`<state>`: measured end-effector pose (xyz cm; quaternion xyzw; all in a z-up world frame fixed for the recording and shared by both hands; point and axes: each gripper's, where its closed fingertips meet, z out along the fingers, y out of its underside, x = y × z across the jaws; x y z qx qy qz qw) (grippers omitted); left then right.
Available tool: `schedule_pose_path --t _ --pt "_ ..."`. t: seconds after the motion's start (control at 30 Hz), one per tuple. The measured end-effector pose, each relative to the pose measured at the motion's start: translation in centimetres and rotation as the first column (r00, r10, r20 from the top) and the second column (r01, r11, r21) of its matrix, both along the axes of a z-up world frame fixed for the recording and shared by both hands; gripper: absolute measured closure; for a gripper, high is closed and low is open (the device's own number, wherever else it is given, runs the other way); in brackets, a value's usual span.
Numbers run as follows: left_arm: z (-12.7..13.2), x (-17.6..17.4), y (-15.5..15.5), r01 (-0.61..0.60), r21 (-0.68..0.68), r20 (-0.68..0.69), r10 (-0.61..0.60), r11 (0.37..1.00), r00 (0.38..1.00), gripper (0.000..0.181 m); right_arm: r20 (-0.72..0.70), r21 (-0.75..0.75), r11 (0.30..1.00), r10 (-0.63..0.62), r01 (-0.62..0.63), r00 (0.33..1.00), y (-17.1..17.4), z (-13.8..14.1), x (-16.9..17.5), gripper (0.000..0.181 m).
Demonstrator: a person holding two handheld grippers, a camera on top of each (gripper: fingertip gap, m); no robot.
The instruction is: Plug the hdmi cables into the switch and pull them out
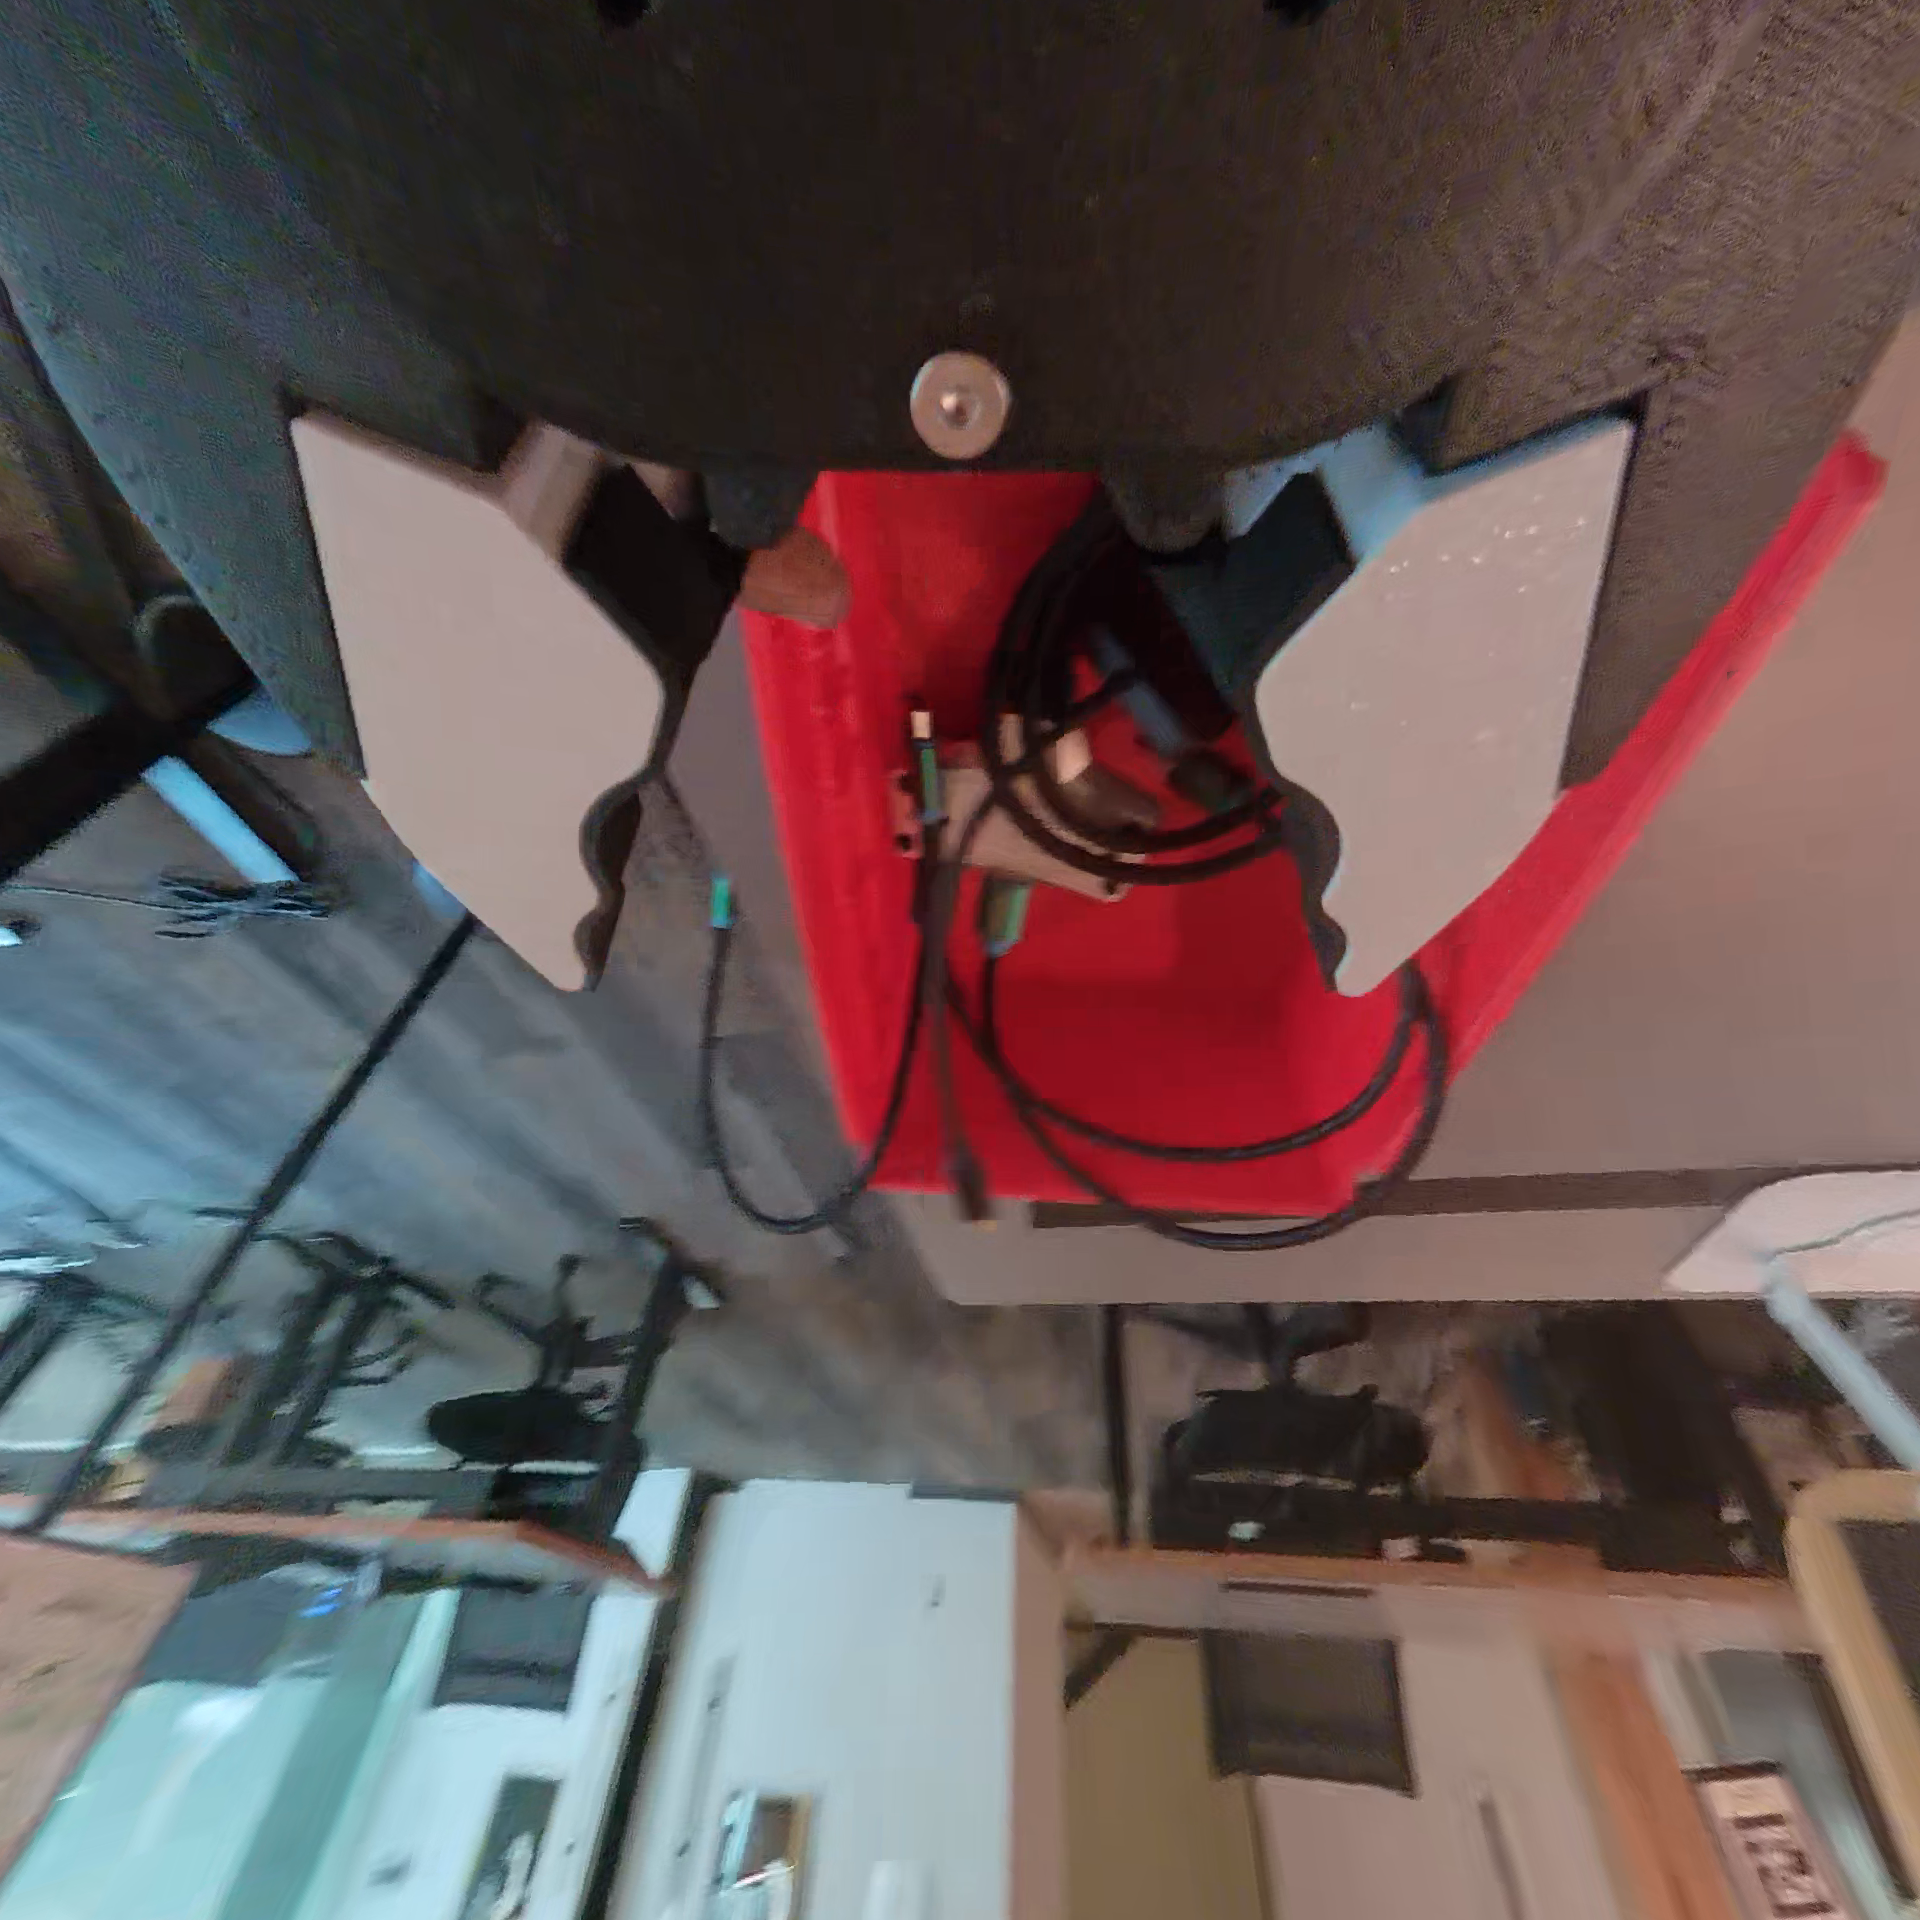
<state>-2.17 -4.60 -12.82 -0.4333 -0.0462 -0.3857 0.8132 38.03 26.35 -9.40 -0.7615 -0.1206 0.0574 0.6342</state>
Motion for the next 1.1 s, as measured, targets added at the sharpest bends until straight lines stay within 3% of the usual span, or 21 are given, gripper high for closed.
schedule_pose_path --t 0.13,0.37,0.5,0.6,0.8,0.93,1.0,1.1 --pt "-0.2 0.0 0.4 0.005 -0.023 0.001 -0.005 1.0 1.0 0.151 0.115 -0.038 0.995 -0.09 0.095 0.989 0.0 -1.5 3.0 0.051" --pt "-0.7 -0.1 1.7 -0.009 -0.099 0.012 0.01 0.995 1.0 0.152 0.186 -0.319 0.947 0.029 0.032 0.982 -0.1 -8.0 3.0 0.056" --pt "-0.8 -0.2 1.9 -0.017 -0.104 0.018 0.019 0.994 1.0 0.152 0.206 -0.368 0.929 0.05 0.03 0.977 0.1 -10.4 3.2 0.062" --pt "-0.7 -0.3 1.6 -0.027 -0.089 0.025 0.03 0.996 0.999 0.152 0.178 -0.379 0.925 0.078 -0.005 0.981 0.0 -11.6 3.0 0.077" --pt "-1.0 -0.4 2.1 -0.047 -0.123 0.016 0.05 0.991 0.999 0.152 0.084 -0.257 0.964 0.09 -0.065 0.992 0.8 -11.2 2.7 0.093" --pt "-1.2 -0.9 2.5 -0.123 -0.159 -0.009 0.123 0.98 0.992 0.152 -0.04 -0.07 0.989 0.126 -0.128 0.991 1.2 -9.6 2.3 0.125" --pt "-1.3 -1.1 2.7 -0.147 -0.177 -0.012 0.147 0.973 0.989 0.152 -0.139 0.046 0.98 0.197 -0.192 0.97 1.3 -9.1 1.5 0.126" --pt "-1.3 -1.6 2.6 -0.195 -0.173 -0.014 0.196 0.965 0.981 0.155 -0.276 0.076 0.984 0.178 -0.163 0.944 1.6 -8.9 1.5 0.13"
